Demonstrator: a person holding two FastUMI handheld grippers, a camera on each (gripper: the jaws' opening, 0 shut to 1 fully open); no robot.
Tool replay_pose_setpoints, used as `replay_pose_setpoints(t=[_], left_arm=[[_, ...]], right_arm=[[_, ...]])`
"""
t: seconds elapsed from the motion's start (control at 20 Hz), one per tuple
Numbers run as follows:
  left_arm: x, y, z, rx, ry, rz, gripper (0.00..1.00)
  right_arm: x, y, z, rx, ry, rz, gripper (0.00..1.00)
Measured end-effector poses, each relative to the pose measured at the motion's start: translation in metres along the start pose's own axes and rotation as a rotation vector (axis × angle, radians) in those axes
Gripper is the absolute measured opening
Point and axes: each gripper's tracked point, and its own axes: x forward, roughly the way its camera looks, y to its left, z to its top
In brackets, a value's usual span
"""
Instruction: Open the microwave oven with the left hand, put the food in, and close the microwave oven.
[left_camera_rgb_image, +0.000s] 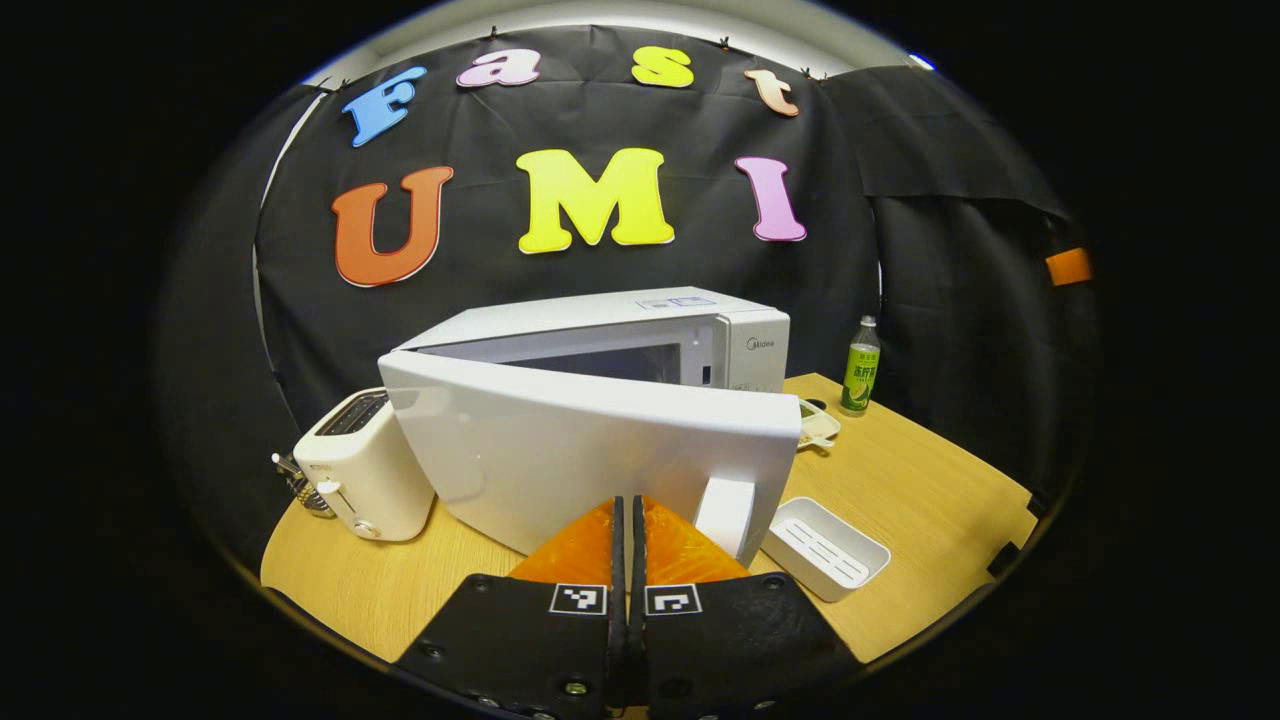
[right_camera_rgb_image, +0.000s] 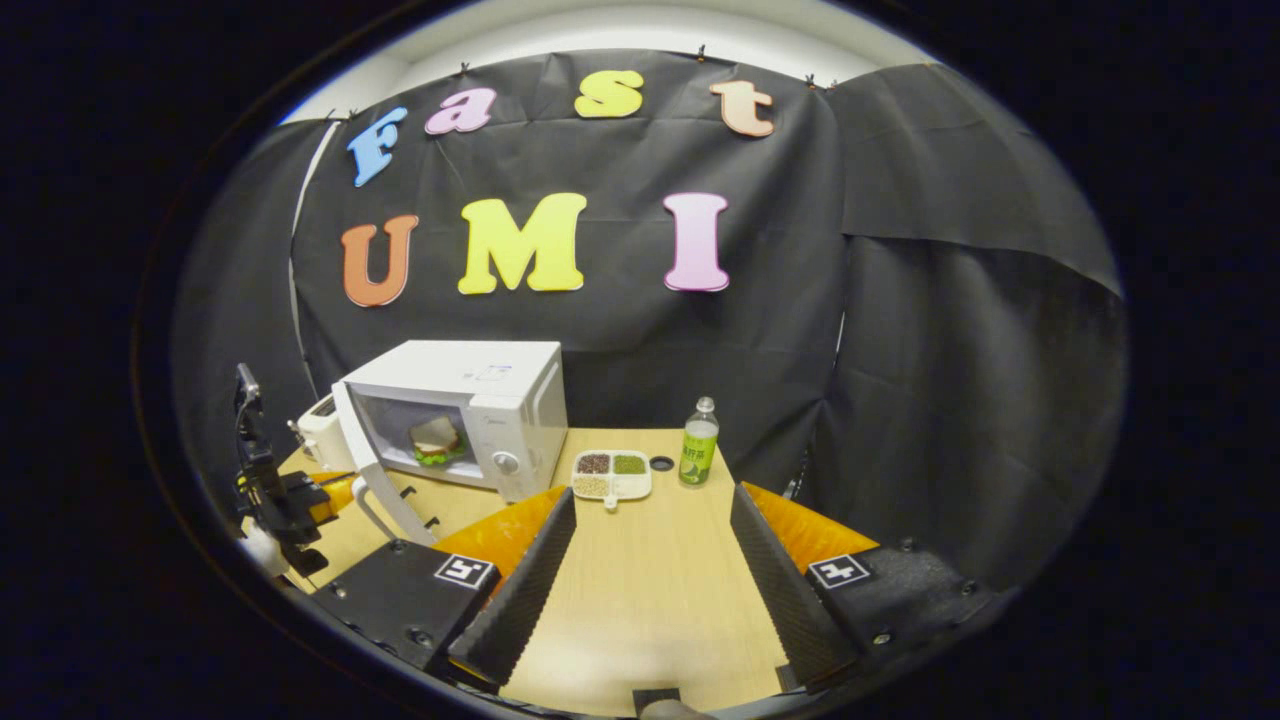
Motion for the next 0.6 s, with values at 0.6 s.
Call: replay_pose_setpoints(t=[0.6], left_arm=[[0.061,-0.026,0.015,0.013,-0.003,-0.015,0.00]], right_arm=[[0.003,-0.025,-0.005,0.020,0.001,-0.011,0.99]])
